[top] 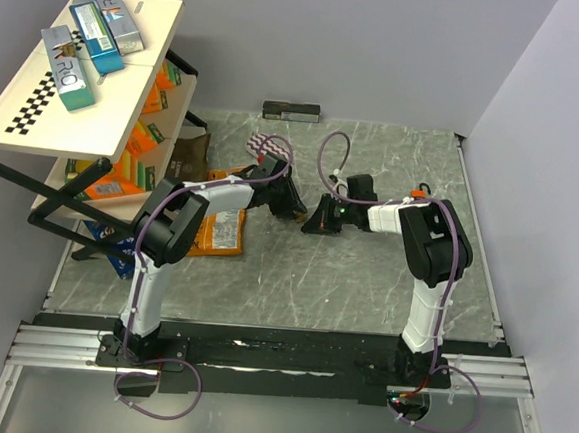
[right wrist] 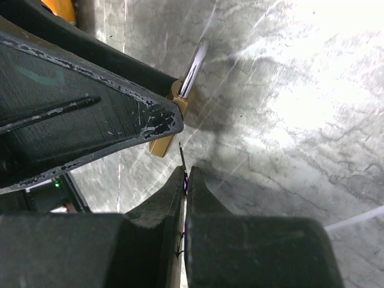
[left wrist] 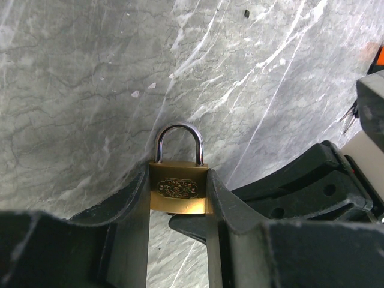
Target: Unlock with the key
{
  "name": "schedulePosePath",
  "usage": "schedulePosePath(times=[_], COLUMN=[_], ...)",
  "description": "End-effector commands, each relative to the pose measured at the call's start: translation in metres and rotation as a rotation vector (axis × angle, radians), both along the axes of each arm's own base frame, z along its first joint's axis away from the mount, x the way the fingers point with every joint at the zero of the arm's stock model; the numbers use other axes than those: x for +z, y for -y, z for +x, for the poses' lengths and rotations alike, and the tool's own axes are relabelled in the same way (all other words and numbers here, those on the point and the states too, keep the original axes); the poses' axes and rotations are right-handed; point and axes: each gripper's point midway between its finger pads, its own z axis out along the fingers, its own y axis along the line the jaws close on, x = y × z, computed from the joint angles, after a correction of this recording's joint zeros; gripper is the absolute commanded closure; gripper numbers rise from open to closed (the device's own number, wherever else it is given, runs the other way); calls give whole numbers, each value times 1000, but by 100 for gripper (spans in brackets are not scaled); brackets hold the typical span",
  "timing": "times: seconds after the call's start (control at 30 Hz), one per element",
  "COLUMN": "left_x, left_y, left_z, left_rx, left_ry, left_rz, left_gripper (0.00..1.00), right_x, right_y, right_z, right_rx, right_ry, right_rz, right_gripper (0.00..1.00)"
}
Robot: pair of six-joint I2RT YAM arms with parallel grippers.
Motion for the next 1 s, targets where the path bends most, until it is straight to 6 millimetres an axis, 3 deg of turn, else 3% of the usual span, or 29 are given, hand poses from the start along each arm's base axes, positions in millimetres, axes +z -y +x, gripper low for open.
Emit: schedulePosePath(times=[0.0, 0.63, 0.97], left_x=[-47, -48, -49], left_y=[-15, -9, -9], left_z=[-31, -25, -25], left_rx=[-21, -14, -14], left_ry=[-133, -138, -141], left_rz=[116, 104, 103], left_gripper=[99, 99, 99], right_x=[6, 11, 17], right_y=[0, -8, -12], right_z=[13, -1, 2], right_rx=[27, 91, 101], right_ry=[71, 56, 62], right_rz=[-16, 19, 38], right_gripper=[100, 100, 100])
